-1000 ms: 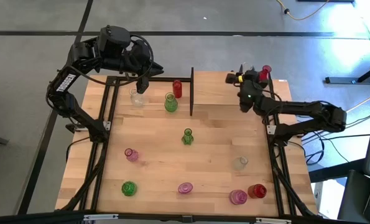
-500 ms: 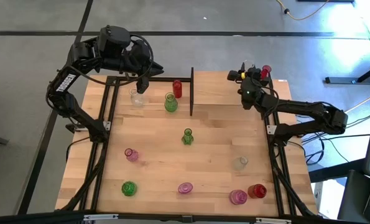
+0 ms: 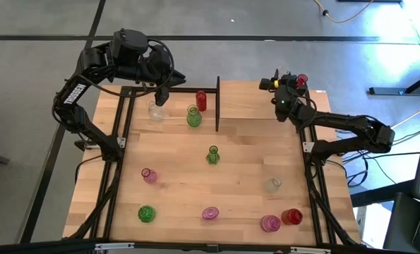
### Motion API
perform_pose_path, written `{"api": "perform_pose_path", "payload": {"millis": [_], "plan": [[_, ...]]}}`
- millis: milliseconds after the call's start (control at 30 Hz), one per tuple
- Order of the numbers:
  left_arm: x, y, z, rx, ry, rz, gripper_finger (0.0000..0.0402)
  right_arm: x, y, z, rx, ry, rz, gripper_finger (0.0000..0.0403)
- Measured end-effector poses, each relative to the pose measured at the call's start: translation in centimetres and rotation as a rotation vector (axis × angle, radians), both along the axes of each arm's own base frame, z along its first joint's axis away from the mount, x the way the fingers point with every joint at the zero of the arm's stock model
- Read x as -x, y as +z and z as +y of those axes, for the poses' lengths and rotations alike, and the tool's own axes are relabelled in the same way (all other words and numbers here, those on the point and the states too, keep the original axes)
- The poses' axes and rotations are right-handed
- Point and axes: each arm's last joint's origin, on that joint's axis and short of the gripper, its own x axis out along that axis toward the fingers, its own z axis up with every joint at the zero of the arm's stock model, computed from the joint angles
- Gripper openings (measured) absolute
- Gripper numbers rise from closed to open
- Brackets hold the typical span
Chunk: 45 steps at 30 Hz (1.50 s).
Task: Sort vases onto shelf
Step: Put the middle left transparent vase on the shelf, then put the right transparent vase on the shelf aligned with the other transparent vase
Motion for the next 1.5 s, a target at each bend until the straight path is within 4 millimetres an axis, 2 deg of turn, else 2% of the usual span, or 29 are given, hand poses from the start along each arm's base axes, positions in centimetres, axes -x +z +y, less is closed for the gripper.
{"api": "perform_pose_path", "payload": {"millis": [367, 800, 1067, 1333, 1500], "plan": [[0.0, 0.0, 0.0, 0.0, 0.001, 0.0, 0.0057, -0.1, 0.0, 0.0, -0.001, 0.021, -0.005, 0.018], [0.0, 0.0, 0.0, 0.003, -0.002, 0.0, 0.0057, 0.0, -0.6, 0.1, -0.023, 0.002, 0.024, 0.0257], [0.0, 0.0, 0.0, 0.004, -0.003, -0.001, 0.0057, 0.0, -0.4, 0.1, -0.017, 0.006, -0.001, 0.0271], [0.0, 0.0, 0.0, 0.004, -0.003, -0.001, 0.0057, -0.9, -0.4, 1.8, -0.005, 0.004, 0.036, 0.0271], [0.0, 0.0, 0.0, 0.003, -0.003, -0.001, 0.0057, -1.5, 0.2, 4.4, 0.017, 0.004, 0.068, 0.0271]]}}
